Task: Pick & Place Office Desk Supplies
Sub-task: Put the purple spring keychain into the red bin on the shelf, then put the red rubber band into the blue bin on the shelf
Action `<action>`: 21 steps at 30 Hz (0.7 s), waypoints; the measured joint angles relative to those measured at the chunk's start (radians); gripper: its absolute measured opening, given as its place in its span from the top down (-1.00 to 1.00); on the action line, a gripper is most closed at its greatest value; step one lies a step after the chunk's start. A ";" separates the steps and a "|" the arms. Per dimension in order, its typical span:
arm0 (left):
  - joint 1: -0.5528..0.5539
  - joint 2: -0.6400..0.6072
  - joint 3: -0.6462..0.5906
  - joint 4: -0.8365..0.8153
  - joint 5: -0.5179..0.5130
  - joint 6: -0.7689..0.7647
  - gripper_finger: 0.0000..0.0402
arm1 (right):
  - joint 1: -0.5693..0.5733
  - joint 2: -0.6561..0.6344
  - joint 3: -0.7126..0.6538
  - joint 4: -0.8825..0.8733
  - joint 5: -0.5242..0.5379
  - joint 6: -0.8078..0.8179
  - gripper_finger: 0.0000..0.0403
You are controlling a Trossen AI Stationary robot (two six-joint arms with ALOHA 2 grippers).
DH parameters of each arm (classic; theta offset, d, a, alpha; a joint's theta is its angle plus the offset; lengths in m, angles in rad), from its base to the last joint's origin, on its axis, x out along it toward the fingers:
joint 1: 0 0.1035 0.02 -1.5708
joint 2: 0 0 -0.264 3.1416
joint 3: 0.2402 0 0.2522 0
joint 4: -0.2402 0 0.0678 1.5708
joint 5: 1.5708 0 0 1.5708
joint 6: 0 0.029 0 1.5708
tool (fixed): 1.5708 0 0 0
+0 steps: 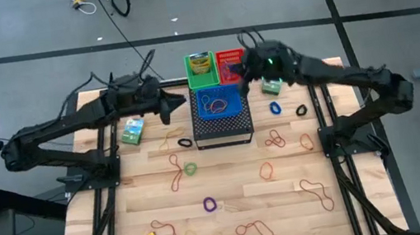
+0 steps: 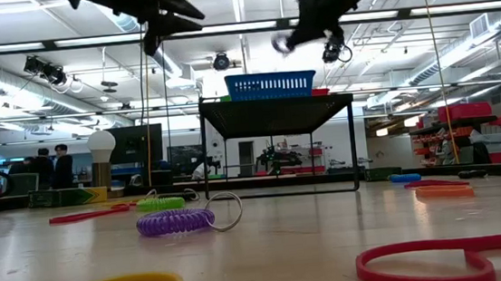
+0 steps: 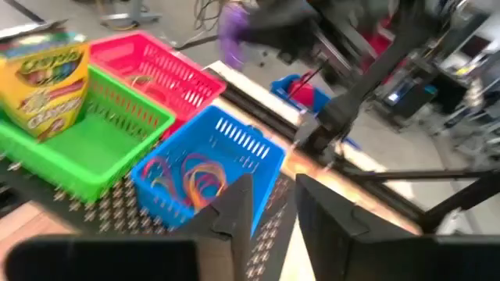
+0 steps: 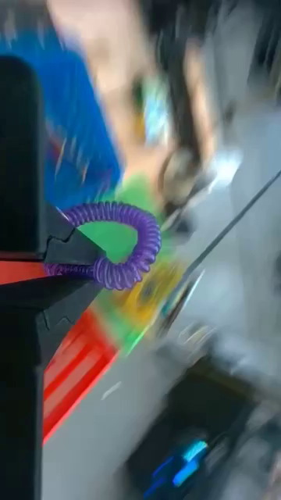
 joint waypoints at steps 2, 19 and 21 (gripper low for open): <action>-0.019 -0.008 -0.037 0.018 -0.035 0.014 0.61 | -0.066 0.051 0.060 -0.100 -0.002 0.033 0.91; -0.084 0.002 -0.295 0.326 -0.191 -0.075 0.84 | -0.180 0.238 0.212 -0.321 -0.125 0.079 0.37; -0.084 0.002 -0.295 0.321 -0.194 -0.057 0.83 | -0.180 0.228 0.212 -0.327 -0.124 0.067 0.27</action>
